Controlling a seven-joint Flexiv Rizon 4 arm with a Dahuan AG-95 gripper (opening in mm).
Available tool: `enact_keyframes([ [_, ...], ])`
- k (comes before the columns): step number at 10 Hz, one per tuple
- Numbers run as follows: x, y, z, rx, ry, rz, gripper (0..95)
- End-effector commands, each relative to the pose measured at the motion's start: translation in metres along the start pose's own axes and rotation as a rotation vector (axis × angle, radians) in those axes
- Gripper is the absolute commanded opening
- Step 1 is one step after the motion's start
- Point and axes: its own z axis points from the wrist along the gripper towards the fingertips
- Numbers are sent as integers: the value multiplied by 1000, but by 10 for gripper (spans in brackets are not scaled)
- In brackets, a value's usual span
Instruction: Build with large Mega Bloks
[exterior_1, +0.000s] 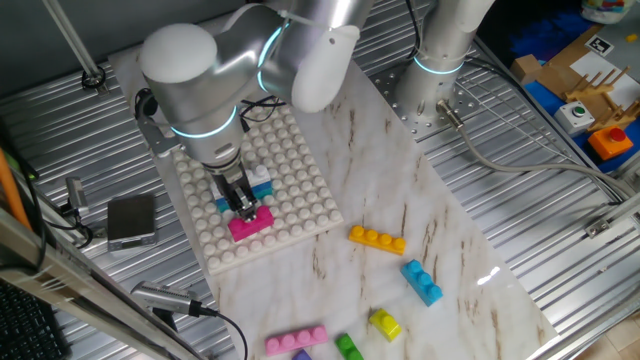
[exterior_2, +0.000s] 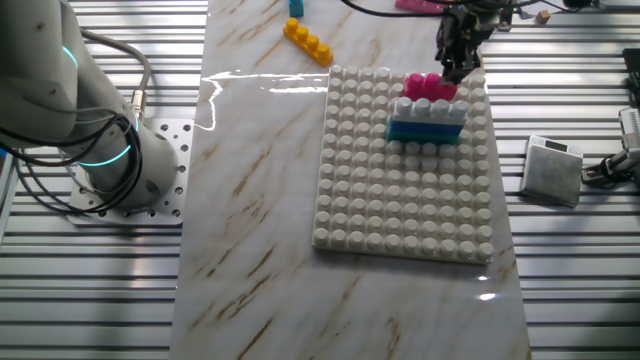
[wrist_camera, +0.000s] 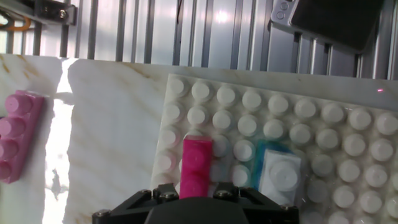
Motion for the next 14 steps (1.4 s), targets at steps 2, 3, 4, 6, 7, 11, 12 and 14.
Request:
enact_keyframes([
  [2, 1, 0, -1, -1, -3, 41, 380],
  [3, 1, 0, -1, 0, -27, 71, 380],
  [4, 1, -1, 0, 0, -41, 98, 380],
  [6, -5, -3, 7, -2, -56, 157, 380],
  [7, -9, -5, 12, -1, -62, 168, 380],
  [11, -12, -4, 16, -2, -58, 146, 380],
  [12, -13, -3, 19, -2, -57, 139, 380],
  [14, -12, 1, 26, 1, -57, 134, 380],
])
